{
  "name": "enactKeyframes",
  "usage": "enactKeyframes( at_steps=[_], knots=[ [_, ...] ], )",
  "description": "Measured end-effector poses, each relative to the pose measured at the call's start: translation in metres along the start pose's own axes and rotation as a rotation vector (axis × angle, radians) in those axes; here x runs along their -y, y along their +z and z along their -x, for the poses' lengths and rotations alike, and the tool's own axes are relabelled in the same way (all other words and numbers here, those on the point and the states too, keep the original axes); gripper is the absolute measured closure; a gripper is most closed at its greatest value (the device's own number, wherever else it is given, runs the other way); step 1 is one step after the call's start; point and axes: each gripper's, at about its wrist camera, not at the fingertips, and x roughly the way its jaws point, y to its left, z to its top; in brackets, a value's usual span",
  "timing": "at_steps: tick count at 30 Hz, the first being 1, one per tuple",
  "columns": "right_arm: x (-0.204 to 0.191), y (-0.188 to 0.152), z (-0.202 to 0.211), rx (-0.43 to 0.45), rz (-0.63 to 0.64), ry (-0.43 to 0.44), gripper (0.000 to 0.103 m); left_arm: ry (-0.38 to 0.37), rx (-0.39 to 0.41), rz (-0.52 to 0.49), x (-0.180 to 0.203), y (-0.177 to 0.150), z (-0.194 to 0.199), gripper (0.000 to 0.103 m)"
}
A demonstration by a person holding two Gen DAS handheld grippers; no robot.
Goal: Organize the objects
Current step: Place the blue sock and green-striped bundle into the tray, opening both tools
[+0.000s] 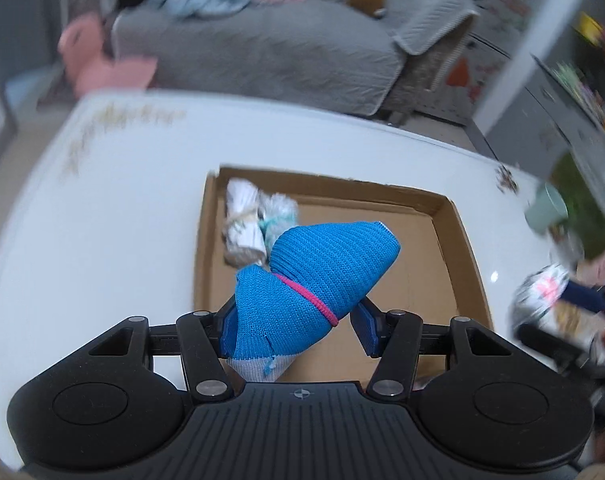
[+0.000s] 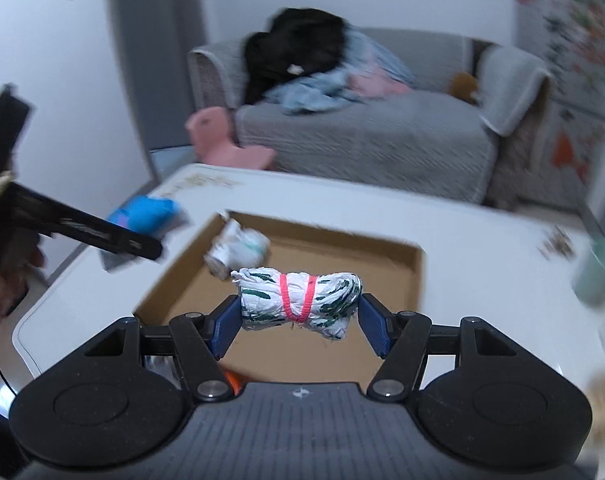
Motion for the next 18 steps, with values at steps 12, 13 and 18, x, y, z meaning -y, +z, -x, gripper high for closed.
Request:
enactKeyframes(
  at_steps=[12, 13, 18],
  knots=[
    [-0.043, 0.005, -0.087, -0.119, 0.331, 0.145, 0.043, 0.129, -0.049, 0.082, -0.003, 0.002, -0.062, 0.041],
    [-0.044, 0.003, -0.09, -0.122, 0.329, 0.15, 0.043, 0.147, -0.051, 0.059, -0.002, 0.002, -0.067, 0.041],
    [-0.051, -0.004, -0.098, -0.151, 0.343, 0.153, 0.043, 0.196, -0.069, -0.078, 0.01, 0.0, -0.078, 0.041]
  ],
)
